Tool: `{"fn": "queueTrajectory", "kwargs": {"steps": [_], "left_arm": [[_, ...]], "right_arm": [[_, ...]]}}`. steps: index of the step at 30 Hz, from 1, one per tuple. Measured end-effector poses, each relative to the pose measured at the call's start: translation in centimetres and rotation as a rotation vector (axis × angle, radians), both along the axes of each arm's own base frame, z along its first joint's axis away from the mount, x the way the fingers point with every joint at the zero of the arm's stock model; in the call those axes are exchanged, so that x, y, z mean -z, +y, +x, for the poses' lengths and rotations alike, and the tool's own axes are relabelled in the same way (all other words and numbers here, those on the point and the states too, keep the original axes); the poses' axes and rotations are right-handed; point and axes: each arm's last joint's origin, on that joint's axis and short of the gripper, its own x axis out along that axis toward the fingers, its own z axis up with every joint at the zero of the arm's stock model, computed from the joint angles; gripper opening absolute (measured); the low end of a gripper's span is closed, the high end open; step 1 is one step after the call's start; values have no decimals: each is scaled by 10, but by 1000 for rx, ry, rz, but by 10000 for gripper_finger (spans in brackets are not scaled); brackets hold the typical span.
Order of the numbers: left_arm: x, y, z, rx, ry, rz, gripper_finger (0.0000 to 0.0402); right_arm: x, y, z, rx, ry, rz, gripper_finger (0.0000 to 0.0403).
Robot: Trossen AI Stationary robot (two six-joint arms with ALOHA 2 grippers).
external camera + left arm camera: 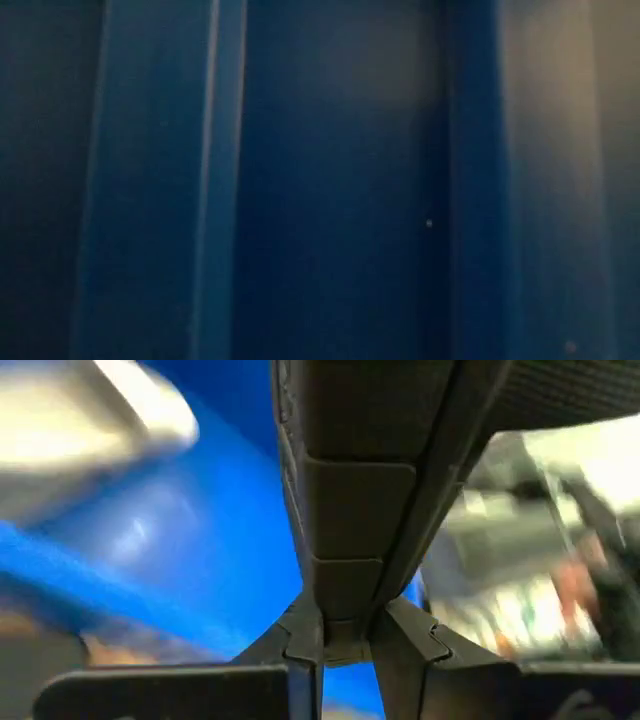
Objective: Pick and place slides into bin
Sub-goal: Put the black slide into the blue bin
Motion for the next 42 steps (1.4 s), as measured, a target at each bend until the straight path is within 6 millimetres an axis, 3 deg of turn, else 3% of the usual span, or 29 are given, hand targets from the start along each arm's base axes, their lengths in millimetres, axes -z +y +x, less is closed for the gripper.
{"fn": "queueTrajectory", "kwargs": {"steps": [6,12,19,26,37,42], "left_arm": [[-1,-7,-3,172,76,-201,44],[2,-18,7,318,178,-278,44],[5,-29,24,339,244,-287,44],[2,-38,41,362,200,-295,44],[3,-44,50,376,204,-296,44],[3,-44,51,378,194,-294,43]], "right_arm": [[2,-1,-19,67,99,-105,220],[-15,-2,-31,180,8,-252,220],[-24,10,-23,263,-119,-341,220],[-25,24,-17,318,-198,-461,220],[-27,61,-16,165,-274,-439,221],[-27,70,-15,187,-270,-457,221]]}}
